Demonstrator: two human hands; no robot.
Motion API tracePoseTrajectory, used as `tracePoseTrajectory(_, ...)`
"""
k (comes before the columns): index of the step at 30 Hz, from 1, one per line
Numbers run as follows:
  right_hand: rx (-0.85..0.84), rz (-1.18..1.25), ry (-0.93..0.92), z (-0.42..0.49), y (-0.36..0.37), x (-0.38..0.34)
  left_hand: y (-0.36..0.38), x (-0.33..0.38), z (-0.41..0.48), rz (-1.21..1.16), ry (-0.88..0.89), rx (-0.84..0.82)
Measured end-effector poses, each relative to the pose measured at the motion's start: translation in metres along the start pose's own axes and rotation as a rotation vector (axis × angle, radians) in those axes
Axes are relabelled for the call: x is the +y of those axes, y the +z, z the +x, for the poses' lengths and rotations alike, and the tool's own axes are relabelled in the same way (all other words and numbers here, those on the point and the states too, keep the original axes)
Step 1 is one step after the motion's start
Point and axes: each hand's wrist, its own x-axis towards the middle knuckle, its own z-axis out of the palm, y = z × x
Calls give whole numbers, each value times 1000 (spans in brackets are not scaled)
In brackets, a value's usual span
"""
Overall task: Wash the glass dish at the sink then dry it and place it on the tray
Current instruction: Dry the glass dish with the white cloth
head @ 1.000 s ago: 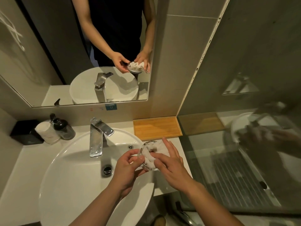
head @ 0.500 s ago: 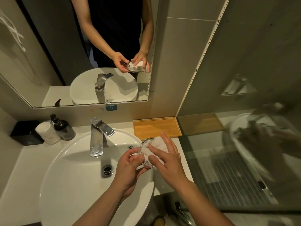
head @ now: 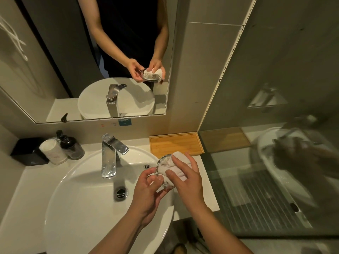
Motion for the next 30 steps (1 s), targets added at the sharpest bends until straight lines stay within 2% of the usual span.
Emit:
tracePoseTrajectory(4, -131, -49, -28, 5, -9, 1, -4, 21, 6, -3, -153, -141)
tracePoseTrajectory(7, -206, -75, -69, 8, -13, 0, -4, 31, 13, 111, -188, -119)
tracePoseTrajectory(10, -151, -46, -84, 9, -12, 0, -1, 26, 16, 140, -120, -68)
tracePoseTrajectory(16, 85, 151, -3, -3, 7, 5, 19, 9, 4, 36, 21, 20)
tracePoseTrajectory(20, -1, 138, 16, 1, -4, 5, 10, 22, 6, -28, -112, -49)
tracePoseTrajectory(22, -113, 64, -22, 6, -14, 3, 7, 39, 11, 90, -201, -97)
tracePoseTrajectory(25, -215, -14, -71, 11, -18, 0, 8, 48, 17, 262, -206, -128)
tracePoseTrajectory(30, -54, 60, -64, 9, -7, 0, 21, 37, 14, 208, -90, -52)
